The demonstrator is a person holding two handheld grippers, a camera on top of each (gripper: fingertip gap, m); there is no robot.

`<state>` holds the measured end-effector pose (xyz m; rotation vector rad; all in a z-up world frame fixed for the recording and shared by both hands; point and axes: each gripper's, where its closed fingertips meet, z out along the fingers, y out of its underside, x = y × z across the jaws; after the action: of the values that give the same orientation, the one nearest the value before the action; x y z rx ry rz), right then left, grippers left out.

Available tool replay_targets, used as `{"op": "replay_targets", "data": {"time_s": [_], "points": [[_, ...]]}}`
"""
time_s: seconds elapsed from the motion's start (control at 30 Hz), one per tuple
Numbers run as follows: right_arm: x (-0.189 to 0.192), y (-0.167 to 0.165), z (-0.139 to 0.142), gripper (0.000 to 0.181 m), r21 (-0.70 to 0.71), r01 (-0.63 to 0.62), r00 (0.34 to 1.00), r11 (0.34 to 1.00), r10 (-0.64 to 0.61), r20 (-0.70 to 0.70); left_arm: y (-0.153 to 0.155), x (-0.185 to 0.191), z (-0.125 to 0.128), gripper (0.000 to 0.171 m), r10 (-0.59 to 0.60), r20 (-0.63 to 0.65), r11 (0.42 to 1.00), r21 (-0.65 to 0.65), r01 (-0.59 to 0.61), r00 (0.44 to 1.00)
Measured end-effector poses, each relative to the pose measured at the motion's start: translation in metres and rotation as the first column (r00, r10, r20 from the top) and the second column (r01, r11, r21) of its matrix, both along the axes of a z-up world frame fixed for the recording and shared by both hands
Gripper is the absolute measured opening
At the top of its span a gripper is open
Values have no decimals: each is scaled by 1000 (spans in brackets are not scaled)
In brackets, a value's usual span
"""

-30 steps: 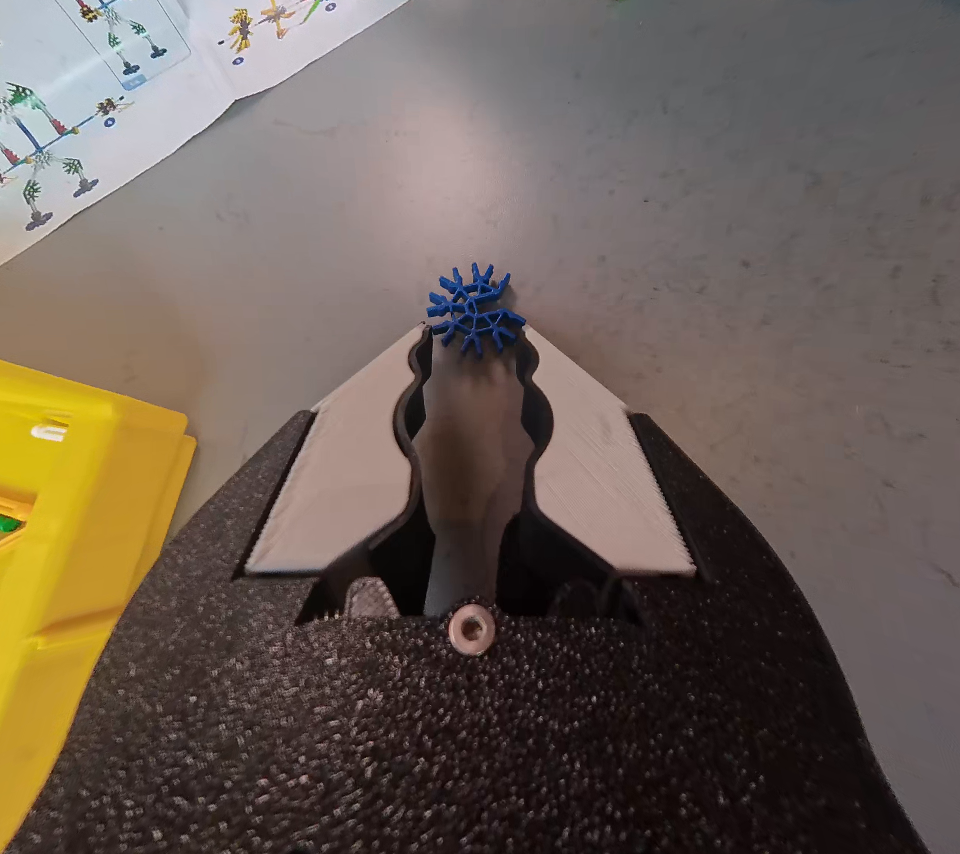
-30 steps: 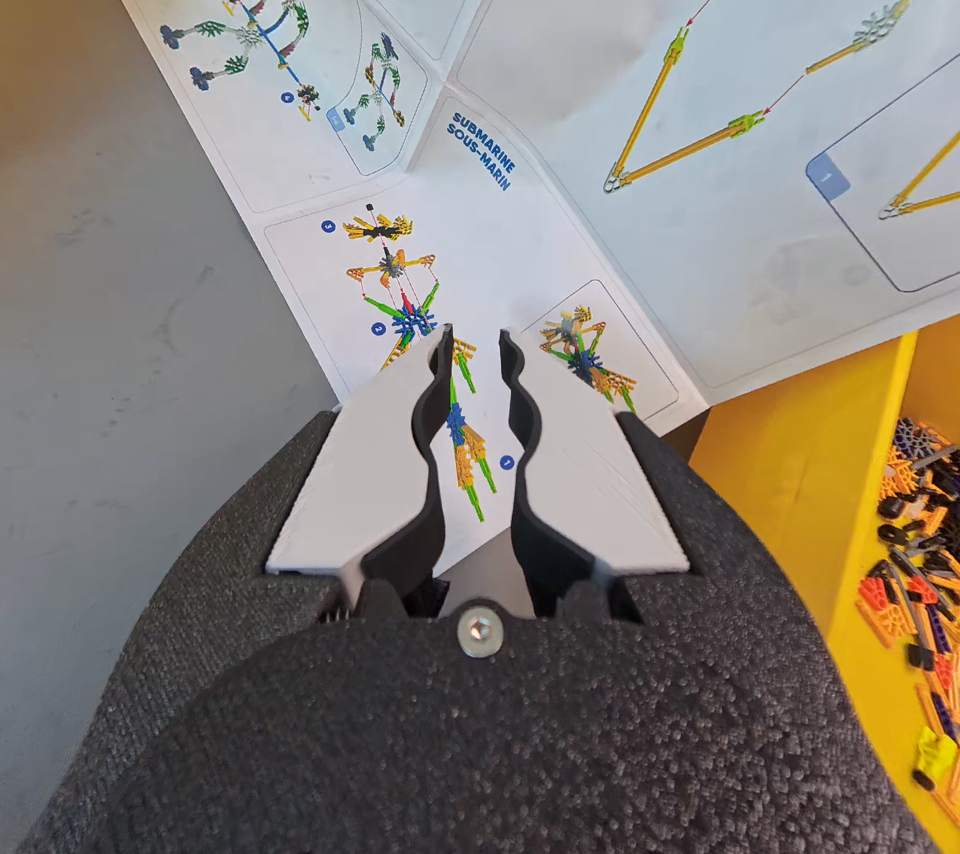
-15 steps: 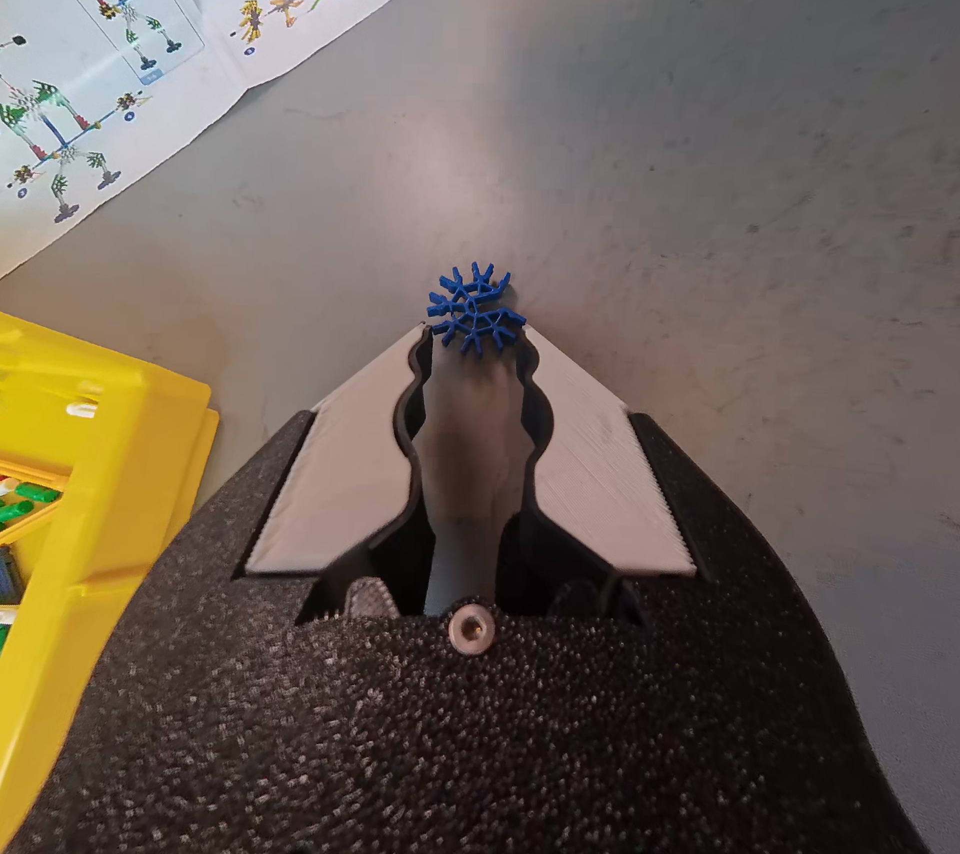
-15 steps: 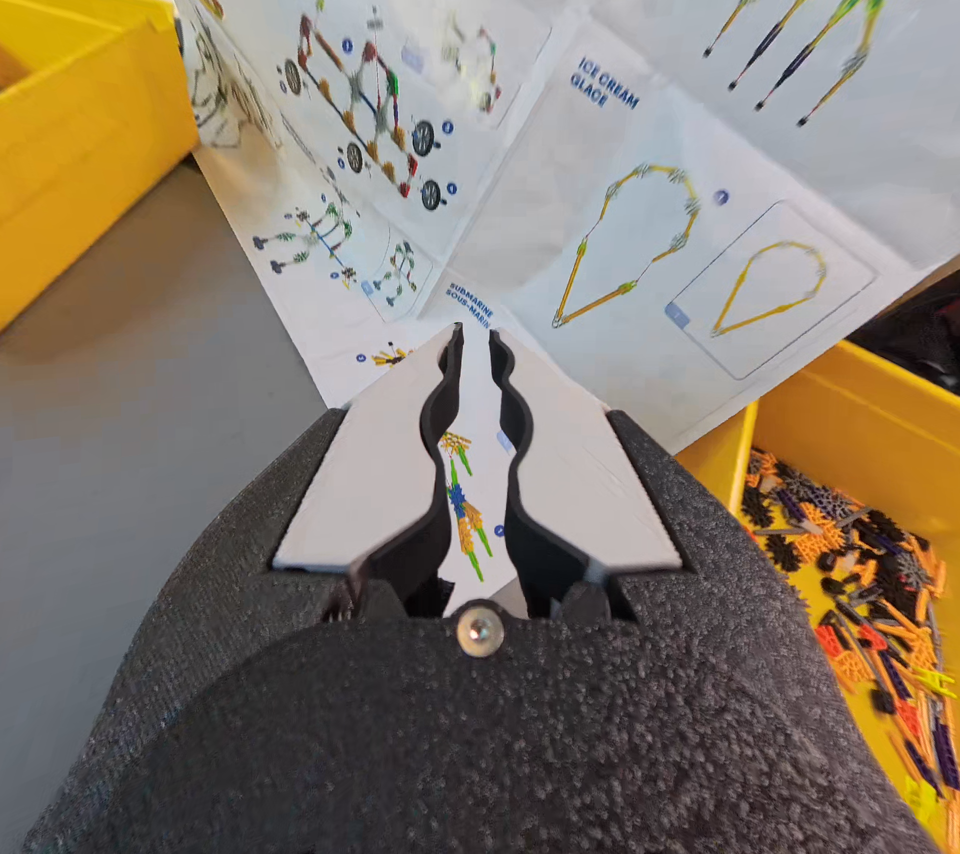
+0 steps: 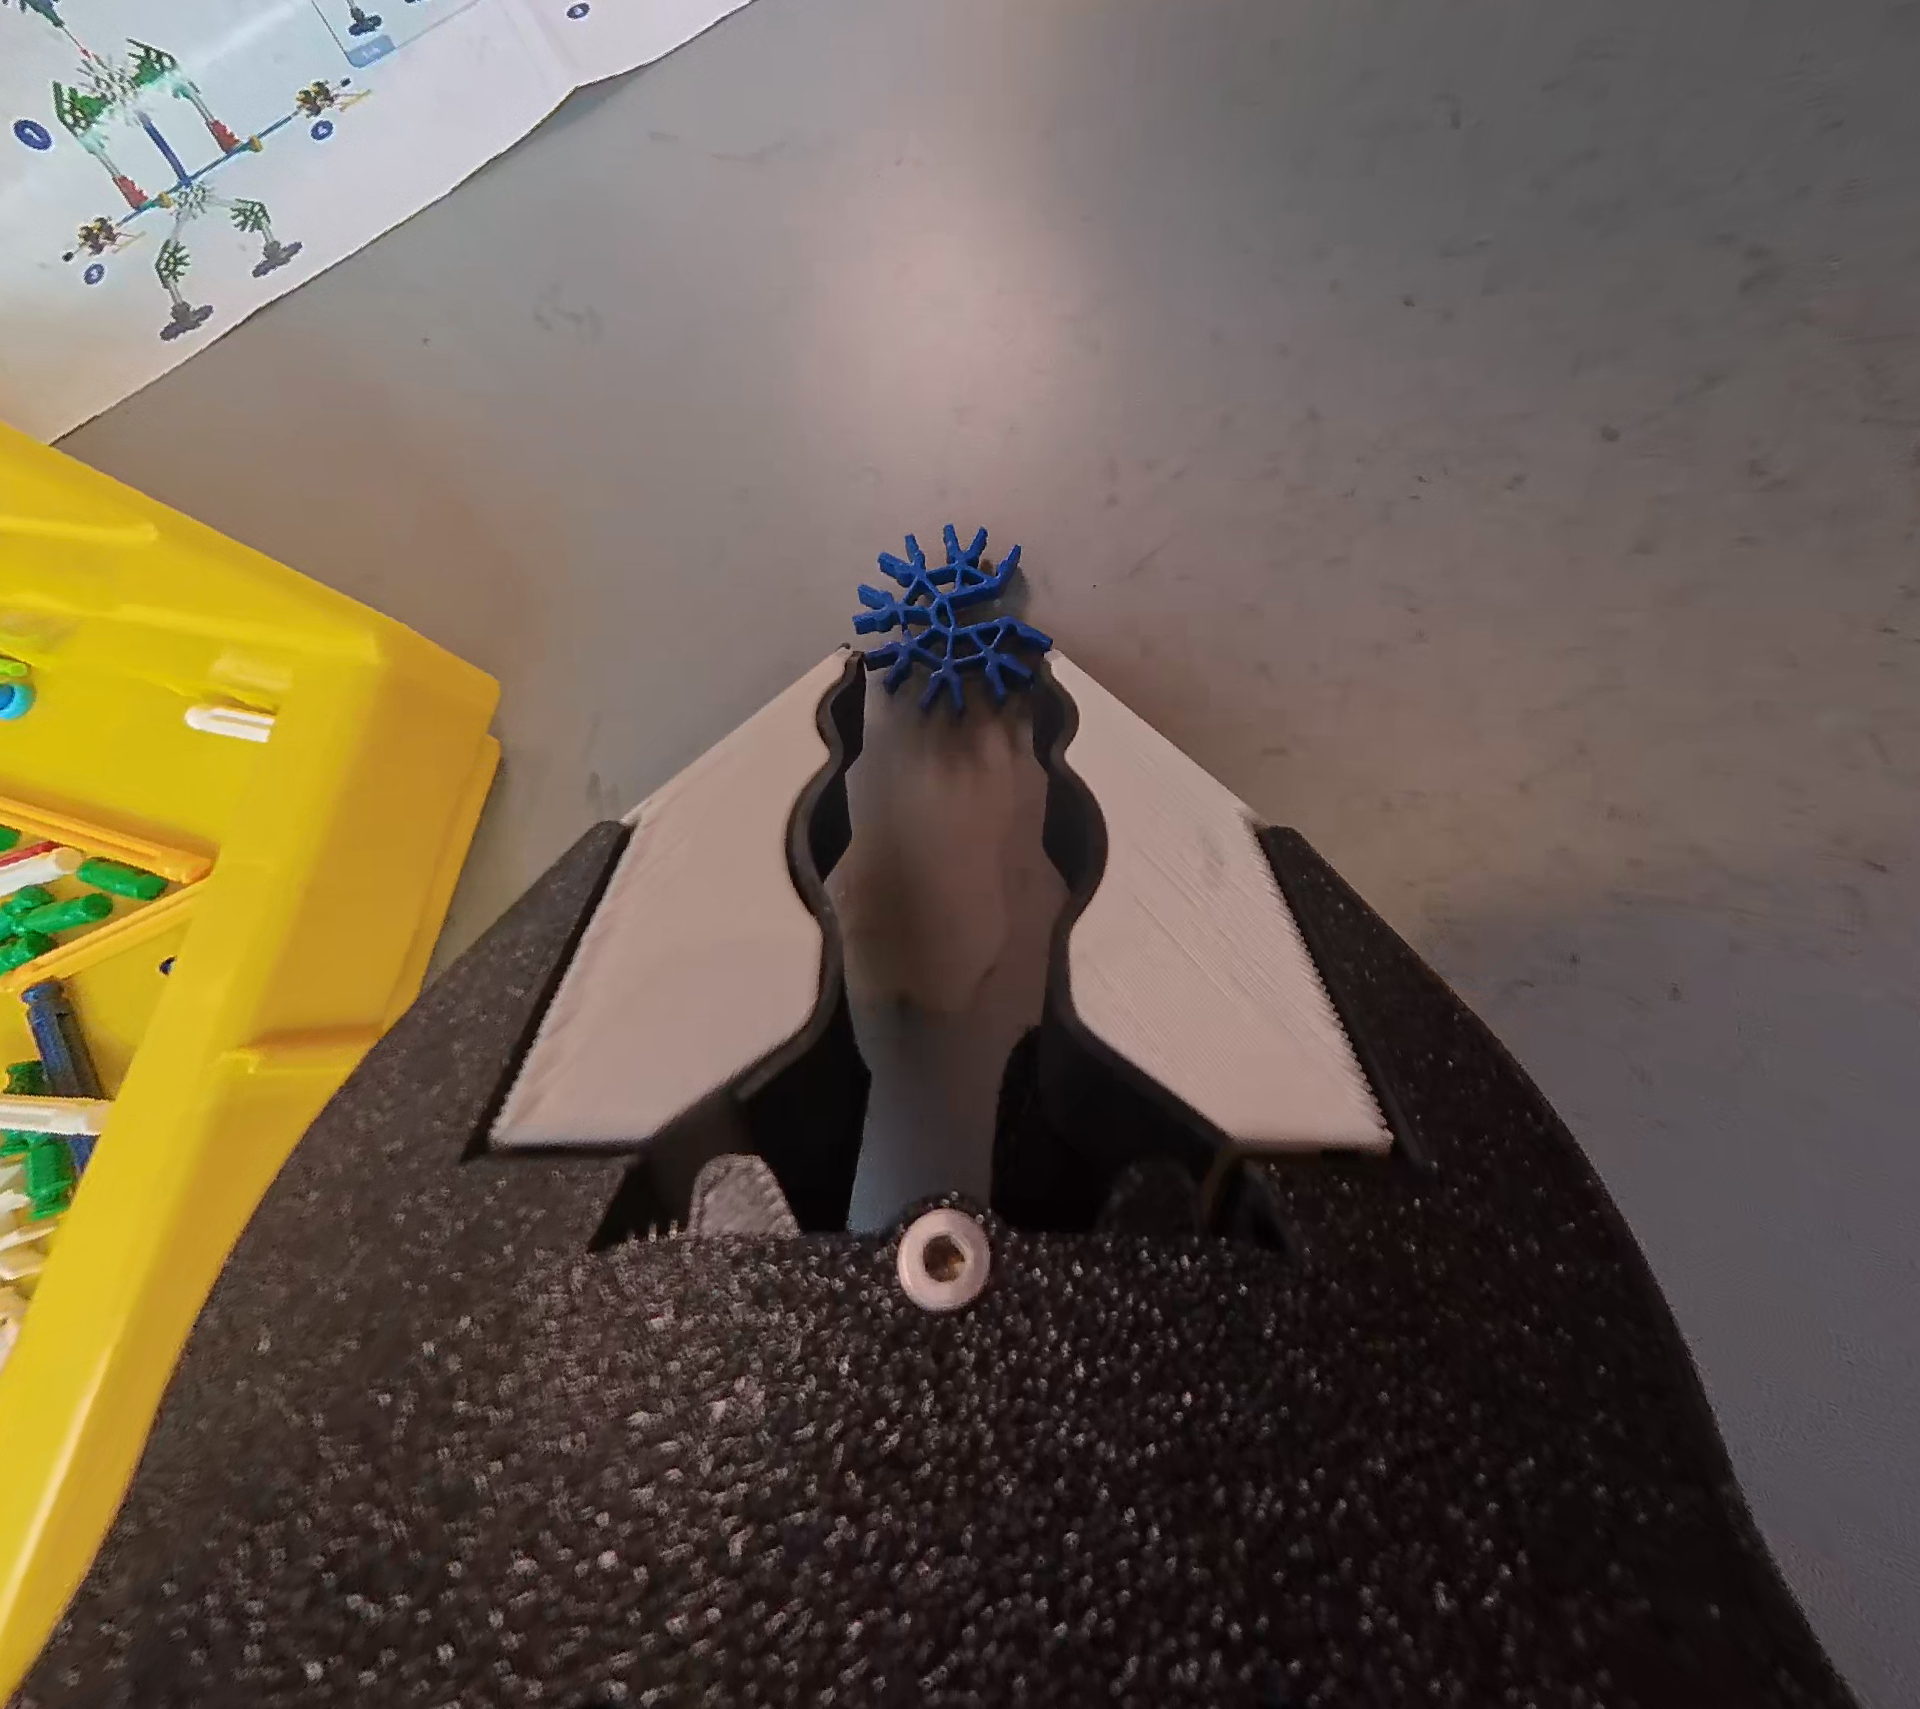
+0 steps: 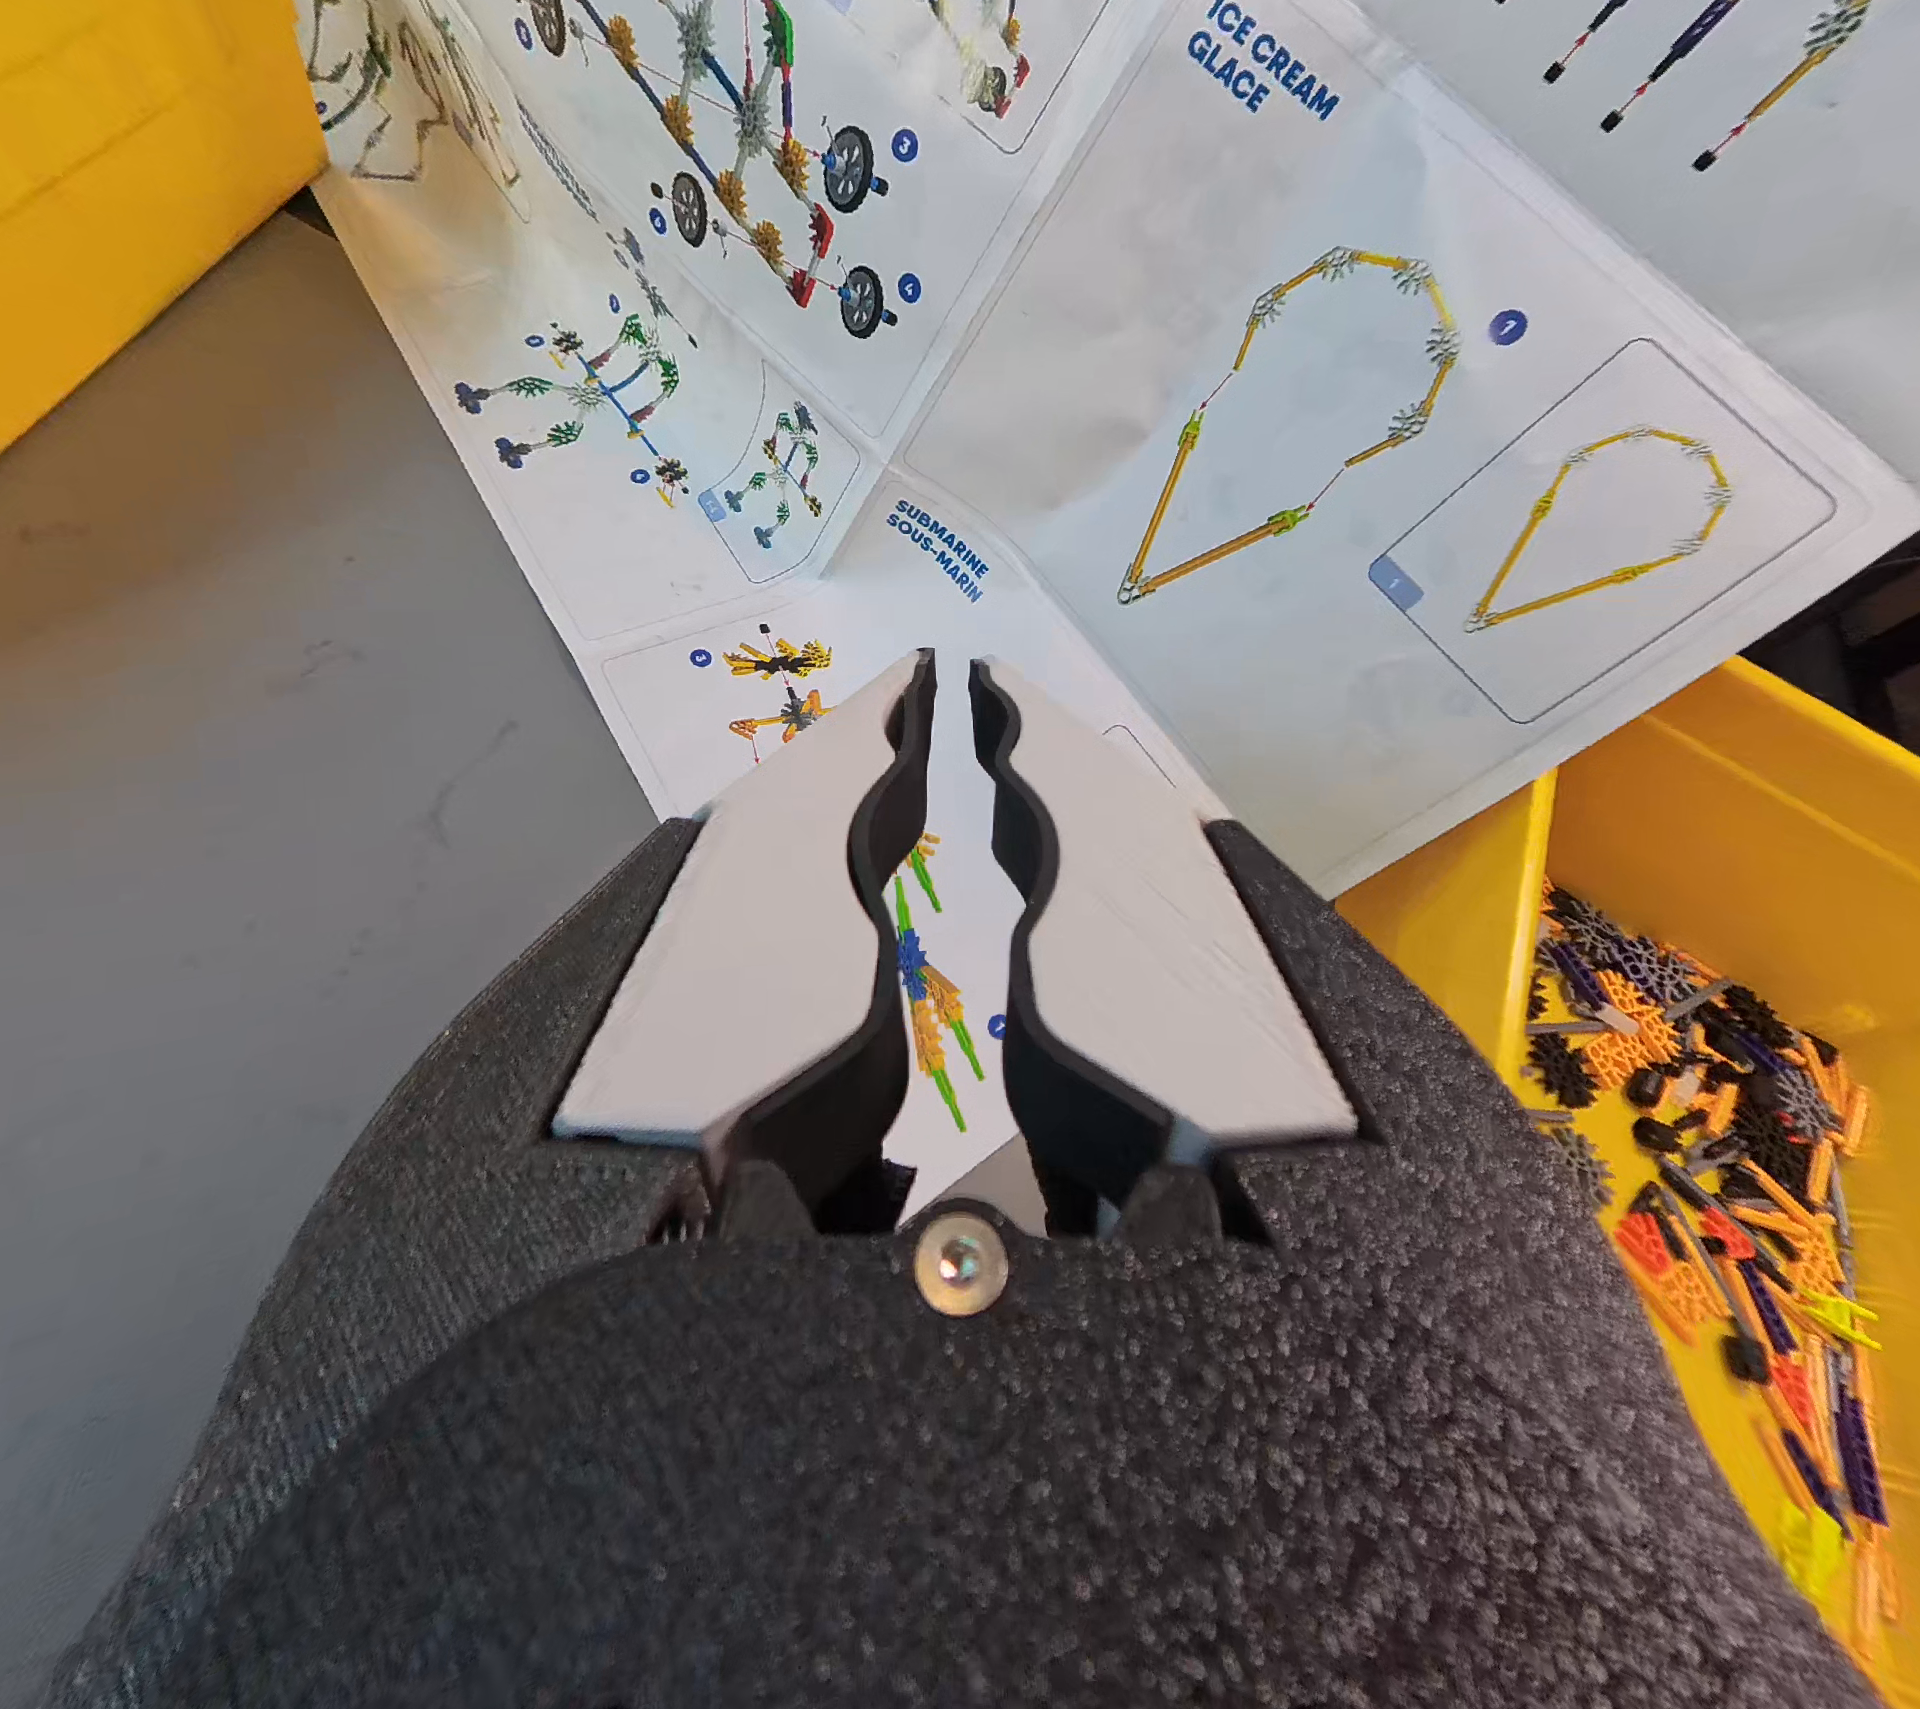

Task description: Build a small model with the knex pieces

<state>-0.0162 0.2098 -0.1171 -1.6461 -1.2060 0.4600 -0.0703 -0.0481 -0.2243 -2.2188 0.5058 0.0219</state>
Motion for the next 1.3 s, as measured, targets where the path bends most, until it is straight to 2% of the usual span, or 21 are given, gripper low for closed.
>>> {"op": "replay_targets", "data": {"time_s": [0.27, 0.5, 0.87, 1.3], "points": [[-5, -4, -42, 4, -94, -22, 995, 995, 31, 96, 0, 0, -1, 32, 2, 37, 1000, -3, -2, 999], [-4, -1, -69, 4, -147, -13, 983, 989, 40, 181, 0, 0, 0, 32, -5, 14, 1000, 4, 5, 1000], [-2, 0, -89, 7, -164, -5, 972, 986, 43, 229, -1, -1, 0, 32, -19, -19, 1000, 10, 20, 1000], [-1, -11, -101, 3, -168, -74, 945, 983, 123, 302, -2, -1, 0, 32, -16, 16, 1000, 1, 16, 1000]]}}
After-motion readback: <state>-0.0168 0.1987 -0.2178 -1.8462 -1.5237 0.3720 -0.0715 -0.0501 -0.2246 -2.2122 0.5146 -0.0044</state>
